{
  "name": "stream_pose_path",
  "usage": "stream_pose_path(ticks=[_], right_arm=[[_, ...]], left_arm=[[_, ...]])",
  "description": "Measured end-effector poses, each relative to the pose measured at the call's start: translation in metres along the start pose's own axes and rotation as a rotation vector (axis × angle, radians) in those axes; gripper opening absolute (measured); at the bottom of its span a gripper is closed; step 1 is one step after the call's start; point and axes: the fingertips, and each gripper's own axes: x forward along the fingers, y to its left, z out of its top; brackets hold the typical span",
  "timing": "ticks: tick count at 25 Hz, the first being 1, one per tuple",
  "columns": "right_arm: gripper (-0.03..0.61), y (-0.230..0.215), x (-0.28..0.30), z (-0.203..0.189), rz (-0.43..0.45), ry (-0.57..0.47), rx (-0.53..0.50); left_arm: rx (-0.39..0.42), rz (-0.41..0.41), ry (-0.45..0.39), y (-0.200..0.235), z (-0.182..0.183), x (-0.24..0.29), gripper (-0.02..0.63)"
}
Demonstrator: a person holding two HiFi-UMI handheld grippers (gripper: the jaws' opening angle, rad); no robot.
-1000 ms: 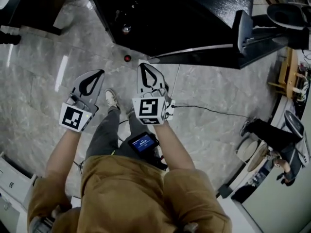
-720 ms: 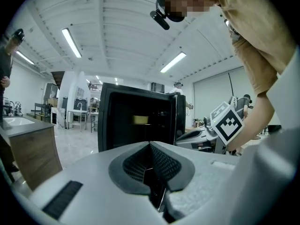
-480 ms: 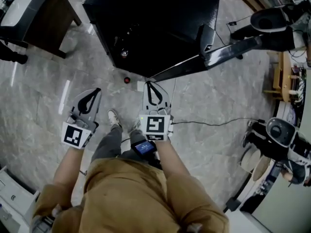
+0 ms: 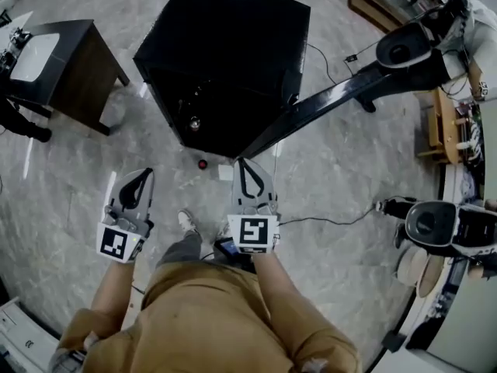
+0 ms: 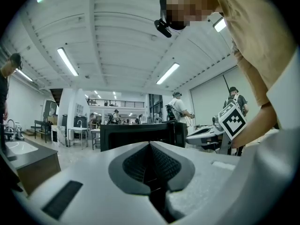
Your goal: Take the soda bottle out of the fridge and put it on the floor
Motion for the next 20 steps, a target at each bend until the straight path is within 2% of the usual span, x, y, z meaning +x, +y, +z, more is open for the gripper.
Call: stream_pose_path(ticks=[4, 9, 15, 20], right_arm=[[0.002, -0.018, -0.024, 0.032, -0.020, -0.068, 0.036], [0.002, -0.045, -0.043, 0.057, -0.052, -0.089, 0.074], [0.002, -0.073, -0.080, 0.090, -0.071, -0.161, 0.075], [0.002, -0.084, -0.101, 0.103, -0.065, -0.199, 0.076]], left_arm=[[0.023, 0.000, -0.033, -0.011, 0.032, -0.007, 0.002], [0.062, 0.007, -0.083, -0.014, 0.067, -0.009, 0.002], [0.075, 0.031, -0.130, -0.026, 0.104, -0.022, 0.002], [0.077, 0.067, -0.142, -0.030, 0.124, -0.030, 0.002]])
